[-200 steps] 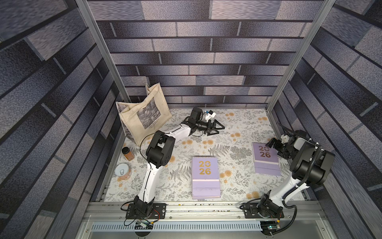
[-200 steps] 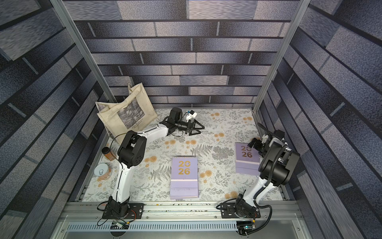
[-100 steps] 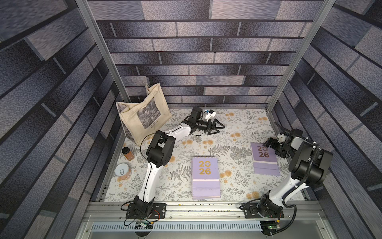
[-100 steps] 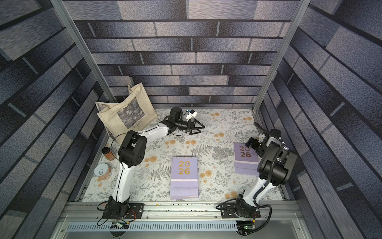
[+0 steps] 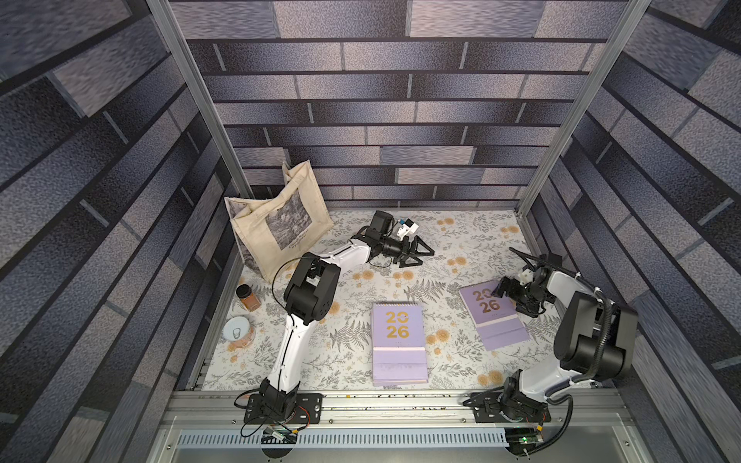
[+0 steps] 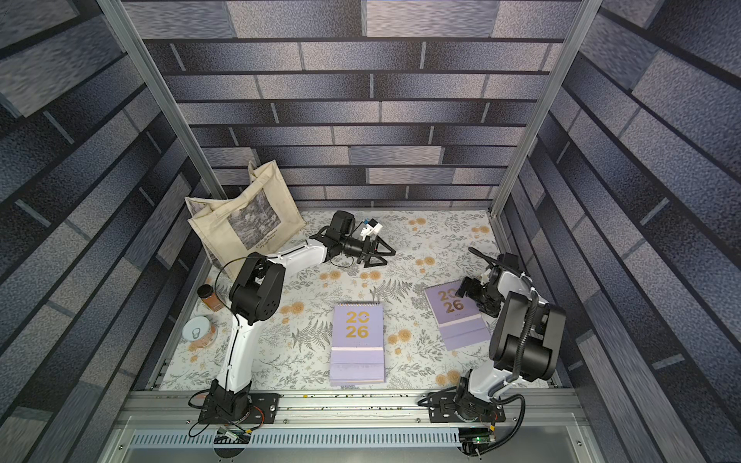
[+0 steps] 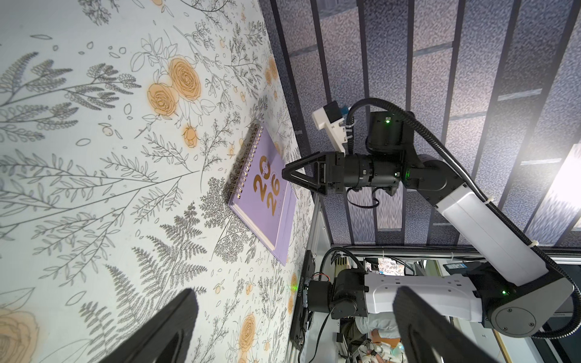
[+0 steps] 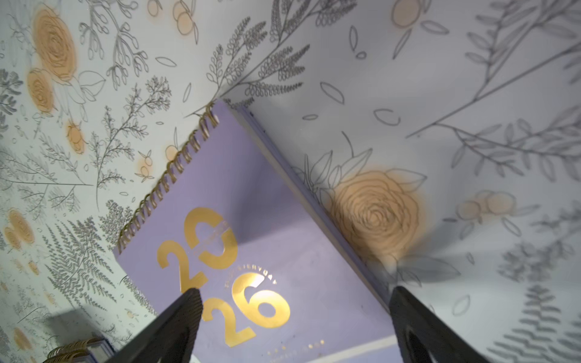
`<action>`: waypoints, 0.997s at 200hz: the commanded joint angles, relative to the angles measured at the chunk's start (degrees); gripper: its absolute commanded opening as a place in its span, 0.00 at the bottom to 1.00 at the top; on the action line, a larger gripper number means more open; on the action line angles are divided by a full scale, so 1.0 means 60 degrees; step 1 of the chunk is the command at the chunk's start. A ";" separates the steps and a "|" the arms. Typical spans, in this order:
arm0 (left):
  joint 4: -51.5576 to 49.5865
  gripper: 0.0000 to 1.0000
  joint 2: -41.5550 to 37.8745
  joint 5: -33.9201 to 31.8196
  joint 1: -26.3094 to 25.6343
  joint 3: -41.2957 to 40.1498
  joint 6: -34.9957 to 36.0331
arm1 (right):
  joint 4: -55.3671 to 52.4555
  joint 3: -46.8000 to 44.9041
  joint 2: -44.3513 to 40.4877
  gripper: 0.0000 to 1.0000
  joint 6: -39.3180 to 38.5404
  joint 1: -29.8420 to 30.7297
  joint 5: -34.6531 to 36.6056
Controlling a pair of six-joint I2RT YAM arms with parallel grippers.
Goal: Stack the calendars
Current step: Adjust the calendar at the center of the board, then move the calendar to the center of the board.
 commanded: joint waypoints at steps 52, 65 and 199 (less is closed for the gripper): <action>-0.0840 1.00 -0.1232 -0.0270 -0.0073 -0.0169 0.0682 | -0.2320 0.0802 -0.2434 0.94 0.1485 0.0893 0.0733; -0.0879 1.00 -0.1322 -0.0315 -0.0065 -0.0228 0.0721 | -0.2825 0.0645 -0.2543 0.95 0.2000 0.1251 0.1173; -0.0577 1.00 -0.1594 -0.0271 0.0022 -0.0601 0.0702 | 0.0255 -0.2622 -0.3069 0.96 0.6431 0.1903 -0.0576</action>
